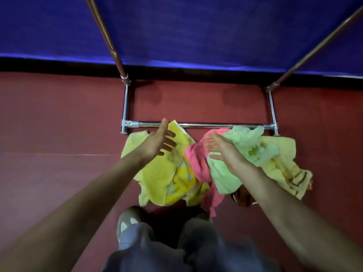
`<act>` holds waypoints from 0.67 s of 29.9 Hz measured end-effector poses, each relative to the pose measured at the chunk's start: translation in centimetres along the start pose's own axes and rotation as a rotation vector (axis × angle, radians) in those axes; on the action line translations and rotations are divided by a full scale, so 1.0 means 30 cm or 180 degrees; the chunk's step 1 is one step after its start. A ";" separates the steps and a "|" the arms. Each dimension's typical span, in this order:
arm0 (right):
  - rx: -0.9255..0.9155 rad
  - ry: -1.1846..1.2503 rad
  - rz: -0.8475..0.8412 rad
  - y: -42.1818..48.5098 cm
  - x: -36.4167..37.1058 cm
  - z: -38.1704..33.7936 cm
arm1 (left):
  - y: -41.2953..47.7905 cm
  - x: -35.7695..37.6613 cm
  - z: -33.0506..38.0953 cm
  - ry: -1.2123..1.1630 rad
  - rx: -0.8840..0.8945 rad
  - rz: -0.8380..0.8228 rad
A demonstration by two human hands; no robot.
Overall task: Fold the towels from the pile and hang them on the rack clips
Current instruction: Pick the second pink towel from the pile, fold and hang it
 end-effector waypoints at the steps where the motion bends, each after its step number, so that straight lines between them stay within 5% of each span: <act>1: 0.0155 -0.0018 0.0012 0.036 0.002 0.059 | 0.038 0.011 -0.046 -0.0037 -0.0089 -0.0014; 13: 0.0696 -0.0419 -0.0160 0.266 0.139 0.321 | 0.201 0.107 -0.307 -0.0344 -0.0450 -0.0118; 20: 0.0752 0.0260 0.0043 0.316 0.197 0.322 | 0.208 0.107 -0.353 -0.0368 -0.0430 -0.0095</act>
Point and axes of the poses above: each hand's wrist, its own y-axis towards the middle knuckle, its own x-axis out of the palm, z = x × y, the point moved 8 cm from there along y, towards the middle knuckle, and after that the axes turned 1 degree about -z, right-handed, at the moved point
